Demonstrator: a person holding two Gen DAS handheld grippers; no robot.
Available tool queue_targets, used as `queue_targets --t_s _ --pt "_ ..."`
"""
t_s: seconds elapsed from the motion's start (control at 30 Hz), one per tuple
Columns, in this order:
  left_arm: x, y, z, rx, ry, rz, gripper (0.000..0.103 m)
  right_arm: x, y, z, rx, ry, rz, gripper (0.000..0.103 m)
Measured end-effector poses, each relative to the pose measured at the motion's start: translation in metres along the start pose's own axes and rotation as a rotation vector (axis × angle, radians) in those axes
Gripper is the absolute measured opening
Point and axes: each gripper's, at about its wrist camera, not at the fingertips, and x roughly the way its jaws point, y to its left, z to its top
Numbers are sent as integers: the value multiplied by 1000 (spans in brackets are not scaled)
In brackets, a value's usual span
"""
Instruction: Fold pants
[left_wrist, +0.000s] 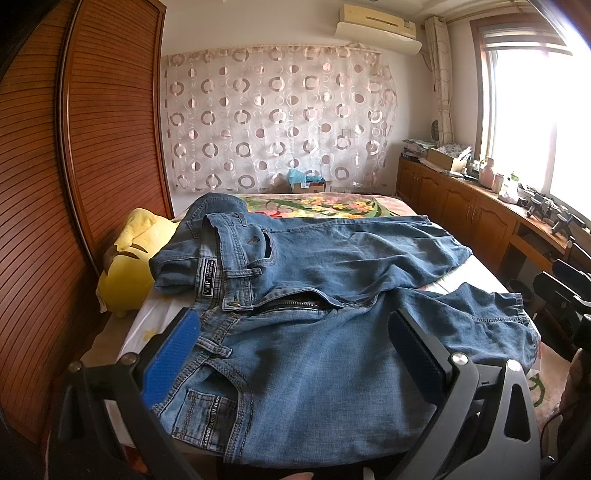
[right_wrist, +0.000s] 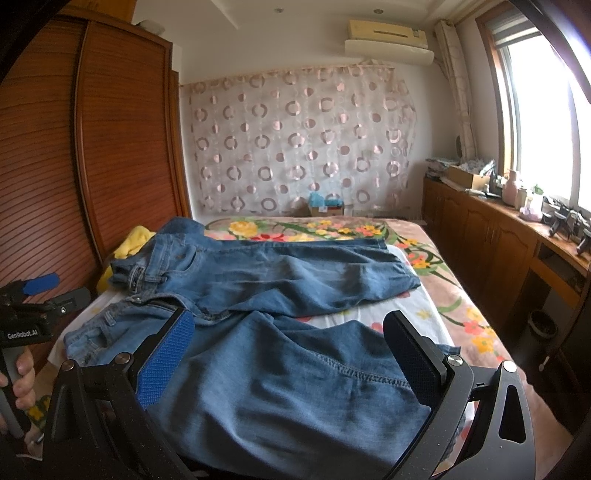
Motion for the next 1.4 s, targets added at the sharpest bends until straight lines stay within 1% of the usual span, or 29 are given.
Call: queue_targets --t_s 0.47,0.5,0.57,0.63,0.77,0.87,1.07,1.23,1.3,1.33,1.37,1.4 --pt "2 -1 -2 1 0 0 103 -3 1 1 0 -1 2 103" --pt "-1 5 6 1 4 -1 103 -2 1 1 -4 5 3 103" --pt "-1 4 10 2 19 -3 103 -9 -5 9 -6 11 0 103" --pt "0 6 10 1 25 -3 103 -8 -10 10 3 23 -1 103" --pt "10 18 7 -17 72 -10 103 -5 -21 7 -2 43 -14 103" --pt "16 20 -1 -21 82 -7 103 -1 -34 2 3 62 -30 103" --pt "29 26 -14 -24 100 3 103 2 -66 -17 10 94 -66 102" --pt "43 28 -27 -26 133 -2 103 2 -101 -33 33 148 -113 100" --pt "44 26 -29 -21 139 -2 103 5 -114 -43 32 182 -131 96" --pt "46 25 -30 -17 146 -2 103 6 -118 -49 31 202 -136 91" --pt "48 25 -31 -15 152 -3 103 8 -122 -54 33 220 -139 88" --pt "49 25 -32 -16 156 -3 103 10 -128 -60 40 243 -139 87"
